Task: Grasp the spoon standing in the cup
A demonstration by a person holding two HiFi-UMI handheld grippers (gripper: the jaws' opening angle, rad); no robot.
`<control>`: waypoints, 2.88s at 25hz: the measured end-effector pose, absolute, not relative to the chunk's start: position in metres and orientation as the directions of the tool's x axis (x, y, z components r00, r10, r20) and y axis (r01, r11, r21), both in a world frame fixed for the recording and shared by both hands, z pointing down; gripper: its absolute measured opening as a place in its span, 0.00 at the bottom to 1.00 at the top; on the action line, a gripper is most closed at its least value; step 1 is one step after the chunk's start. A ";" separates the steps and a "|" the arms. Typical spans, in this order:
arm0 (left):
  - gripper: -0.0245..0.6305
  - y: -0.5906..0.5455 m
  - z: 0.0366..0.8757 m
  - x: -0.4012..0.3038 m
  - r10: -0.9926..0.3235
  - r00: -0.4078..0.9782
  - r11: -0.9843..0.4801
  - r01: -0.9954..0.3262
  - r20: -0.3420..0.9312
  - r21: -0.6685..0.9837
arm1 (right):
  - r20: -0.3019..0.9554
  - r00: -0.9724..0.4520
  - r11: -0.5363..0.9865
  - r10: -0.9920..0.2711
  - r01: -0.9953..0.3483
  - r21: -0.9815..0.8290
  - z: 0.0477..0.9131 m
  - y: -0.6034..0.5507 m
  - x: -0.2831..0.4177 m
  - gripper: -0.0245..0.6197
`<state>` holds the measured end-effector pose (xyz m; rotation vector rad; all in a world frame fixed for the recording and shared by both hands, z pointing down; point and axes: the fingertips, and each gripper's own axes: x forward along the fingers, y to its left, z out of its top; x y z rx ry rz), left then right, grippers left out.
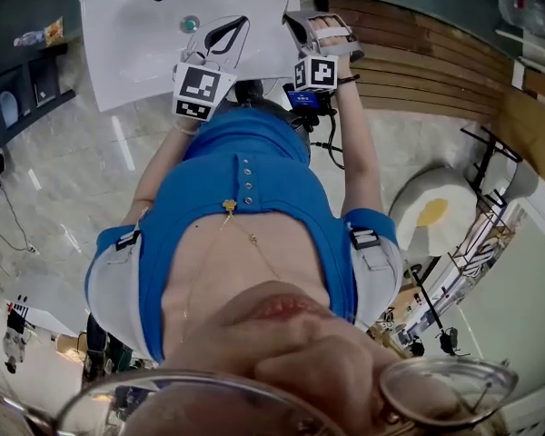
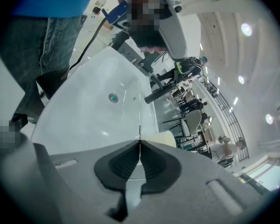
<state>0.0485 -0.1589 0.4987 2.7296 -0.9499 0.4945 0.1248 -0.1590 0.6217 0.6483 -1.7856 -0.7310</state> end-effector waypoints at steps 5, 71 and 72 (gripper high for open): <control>0.04 -0.153 0.510 0.051 -0.580 0.709 -0.756 -0.652 0.401 0.061 | 0.603 -0.320 0.638 -0.730 -0.006 0.770 0.622 -0.150 0.119 0.05; 0.04 -0.081 0.693 0.122 -0.238 0.652 -0.934 0.049 0.720 -0.353 | 0.716 -0.351 0.776 -0.604 -0.053 0.629 0.702 -0.107 0.116 0.12; 0.04 -0.080 0.694 0.122 -0.234 0.650 -0.937 0.046 0.723 -0.345 | 0.721 -0.346 0.780 -0.601 -0.055 0.623 0.702 -0.107 0.116 0.12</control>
